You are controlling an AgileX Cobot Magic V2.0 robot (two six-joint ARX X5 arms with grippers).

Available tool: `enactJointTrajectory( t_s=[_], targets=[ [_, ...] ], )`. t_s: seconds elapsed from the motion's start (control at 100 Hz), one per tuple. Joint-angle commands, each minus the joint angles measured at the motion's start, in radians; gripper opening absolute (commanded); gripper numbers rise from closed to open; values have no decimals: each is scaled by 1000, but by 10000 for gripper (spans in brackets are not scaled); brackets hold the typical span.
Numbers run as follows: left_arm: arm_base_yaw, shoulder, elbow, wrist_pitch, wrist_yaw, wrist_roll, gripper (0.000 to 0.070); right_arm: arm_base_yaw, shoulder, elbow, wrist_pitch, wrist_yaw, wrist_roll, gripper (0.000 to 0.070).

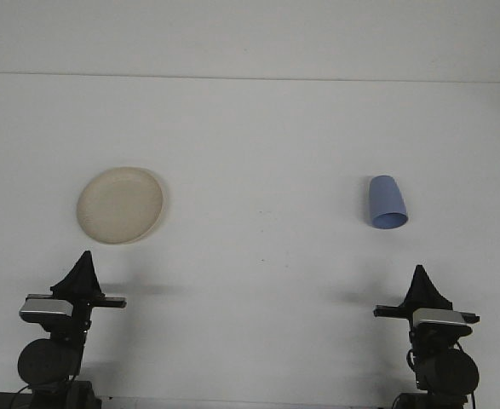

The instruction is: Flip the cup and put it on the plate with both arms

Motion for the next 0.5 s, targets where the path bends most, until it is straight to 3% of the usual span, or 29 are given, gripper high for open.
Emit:
enactJointTrajectory(
  t_s=[0.0, 0.25, 0.49],
  targets=[
    [2, -2, -20, 11, 1, -1, 11, 1, 0, 41, -4, -3, 12, 0],
    [2, -2, -20, 11, 1, -1, 11, 1, 38, 221, -164, 0, 6, 0],
    [2, -2, -20, 11, 1, -1, 11, 1, 223, 479, -386, -4, 2, 0]
  ],
)
